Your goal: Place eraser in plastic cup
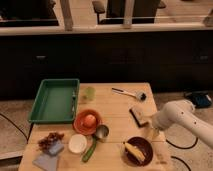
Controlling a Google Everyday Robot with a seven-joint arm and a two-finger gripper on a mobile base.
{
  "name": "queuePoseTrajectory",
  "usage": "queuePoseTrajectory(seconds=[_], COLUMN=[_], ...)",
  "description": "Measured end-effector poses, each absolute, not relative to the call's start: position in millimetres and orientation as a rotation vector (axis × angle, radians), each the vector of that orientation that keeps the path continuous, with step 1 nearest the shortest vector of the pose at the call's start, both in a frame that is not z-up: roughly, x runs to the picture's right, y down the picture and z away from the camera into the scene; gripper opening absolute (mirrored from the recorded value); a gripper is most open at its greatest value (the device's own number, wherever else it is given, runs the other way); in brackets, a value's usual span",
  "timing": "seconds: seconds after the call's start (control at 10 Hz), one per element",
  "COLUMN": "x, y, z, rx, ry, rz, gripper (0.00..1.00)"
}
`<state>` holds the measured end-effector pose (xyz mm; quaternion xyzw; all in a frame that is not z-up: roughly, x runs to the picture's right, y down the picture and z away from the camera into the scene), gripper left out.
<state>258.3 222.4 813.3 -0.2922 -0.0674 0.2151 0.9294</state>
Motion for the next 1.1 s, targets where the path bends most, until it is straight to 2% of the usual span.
queuePoseTrajectory(seconds=[0.7,1.1], x=[229.6,213.3], y=[190.1,169.2], z=[826.6,848.3], rx=[-0.575,-0.567], ry=[-0.122,-0.1], rz=[0.43,0.42], gripper=[0.8,0.8])
